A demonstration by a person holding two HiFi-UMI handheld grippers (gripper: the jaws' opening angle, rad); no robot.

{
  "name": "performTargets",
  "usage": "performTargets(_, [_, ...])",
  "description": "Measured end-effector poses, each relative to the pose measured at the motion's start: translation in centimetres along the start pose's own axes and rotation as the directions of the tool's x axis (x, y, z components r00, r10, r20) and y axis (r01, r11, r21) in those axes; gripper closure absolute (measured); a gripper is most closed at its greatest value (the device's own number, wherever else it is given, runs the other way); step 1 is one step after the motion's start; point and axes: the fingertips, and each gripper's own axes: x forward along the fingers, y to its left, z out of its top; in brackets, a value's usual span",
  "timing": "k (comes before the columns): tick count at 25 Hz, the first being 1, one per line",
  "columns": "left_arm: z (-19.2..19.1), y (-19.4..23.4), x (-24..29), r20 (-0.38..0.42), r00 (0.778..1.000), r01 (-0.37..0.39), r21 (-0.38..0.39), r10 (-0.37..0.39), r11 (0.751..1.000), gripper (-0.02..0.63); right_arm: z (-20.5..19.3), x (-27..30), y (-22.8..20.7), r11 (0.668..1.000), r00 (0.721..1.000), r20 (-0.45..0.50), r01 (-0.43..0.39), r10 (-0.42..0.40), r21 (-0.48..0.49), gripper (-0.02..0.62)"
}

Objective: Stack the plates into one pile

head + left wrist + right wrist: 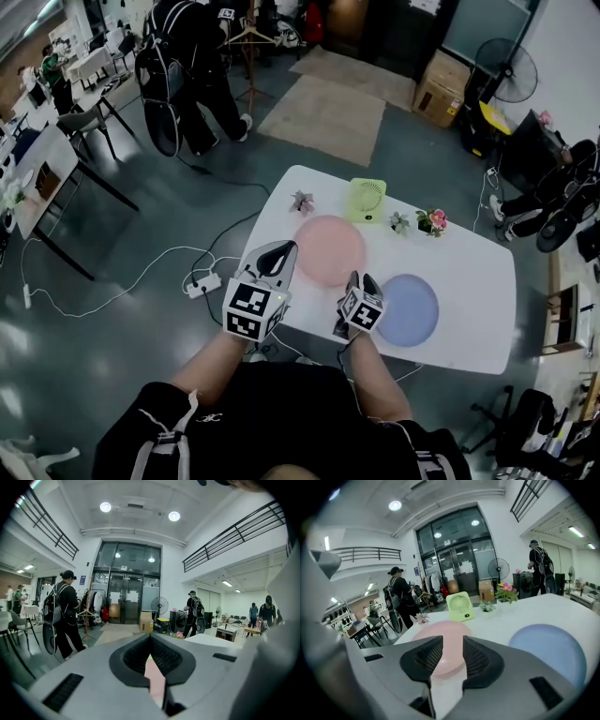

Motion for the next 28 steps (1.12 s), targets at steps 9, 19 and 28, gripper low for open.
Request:
performTargets(9, [-0.7,1.4,-1.9,-0.009,0.999,-0.046,-0.003,0.046,0.999,0.594,-6.4,3.2,-1.2,0.94,0.977,-0.198,-0.005,0.077,0.341,0.463])
performTargets(19, [-0.3,3.7,-4.3,0.002,0.993,-0.117,0.002,0.117,0.993,0.594,-8.8,6.3,-0.9,0.685,0.968,-0.199,0.039,0.156,0.727,0.477])
performTargets(28, [-0.3,5.9,-6.2,0.001,0.985,-0.175,-0.003,0.175,0.985,0.594,-10.1,8.2,-0.5,0.665,0.956,-0.261,0.105,0.138,0.739,0.503])
